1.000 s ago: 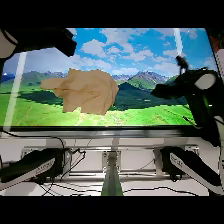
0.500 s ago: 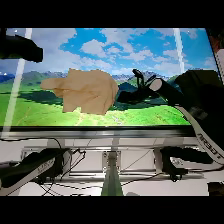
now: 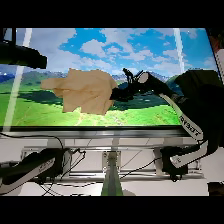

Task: Fold the clothes and pants, and hang the long-sleeved shirts on hangers.

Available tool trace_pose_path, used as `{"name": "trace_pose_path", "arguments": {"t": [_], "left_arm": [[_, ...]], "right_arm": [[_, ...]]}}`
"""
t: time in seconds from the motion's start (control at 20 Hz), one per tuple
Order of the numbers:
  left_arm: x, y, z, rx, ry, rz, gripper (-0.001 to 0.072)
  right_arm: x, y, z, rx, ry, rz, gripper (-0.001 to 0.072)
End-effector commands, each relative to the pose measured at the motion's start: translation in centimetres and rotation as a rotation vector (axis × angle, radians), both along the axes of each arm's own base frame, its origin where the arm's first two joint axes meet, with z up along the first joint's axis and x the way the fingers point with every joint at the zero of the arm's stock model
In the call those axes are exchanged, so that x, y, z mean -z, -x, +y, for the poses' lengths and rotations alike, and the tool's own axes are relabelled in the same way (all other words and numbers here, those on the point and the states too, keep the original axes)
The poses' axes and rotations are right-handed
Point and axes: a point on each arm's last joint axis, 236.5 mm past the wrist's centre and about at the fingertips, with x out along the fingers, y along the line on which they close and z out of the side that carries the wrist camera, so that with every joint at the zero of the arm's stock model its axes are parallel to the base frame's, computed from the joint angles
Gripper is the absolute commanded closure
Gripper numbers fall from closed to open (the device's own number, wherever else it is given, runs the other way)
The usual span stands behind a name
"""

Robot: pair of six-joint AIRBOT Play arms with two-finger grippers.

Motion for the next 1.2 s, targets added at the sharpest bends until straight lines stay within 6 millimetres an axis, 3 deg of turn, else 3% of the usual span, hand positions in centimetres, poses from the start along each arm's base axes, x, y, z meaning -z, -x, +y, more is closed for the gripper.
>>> {"name": "trace_pose_path", "arguments": {"t": [0.0,0.2,0.45,0.6,0.9,1.15], "left_arm": [[1.4,-0.5,-0.2,0.001,0.002,0.038,0.0694],[2.7,-1.0,-0.3,0.002,0.004,0.071,0.0694],[3.2,-1.2,-0.3,0.002,0.003,0.082,0.0694],[3.2,-1.2,-0.3,0.002,0.004,0.083,0.0694],[3.1,-1.1,-0.9,-0.004,0.038,0.087,0.0694],[3.1,-1.1,-0.9,-0.004,0.037,0.087,0.0694]], "right_arm": [[0.4,0.2,1.2,-0.015,-0.008,-0.003,0.0229],[0.5,1.2,2.9,-0.067,-0.004,-0.042,0.0260],[0.3,1.8,3.0,-0.094,-0.005,-0.039,0.0260],[-0.8,2.0,3.3,-0.154,-0.016,-0.053,0.0261],[-3.2,0.1,4.1,-0.188,-0.025,-0.128,0.0261],[-3.3,1.6,3.8,-0.232,-0.025,-0.079,0.0261]]}}
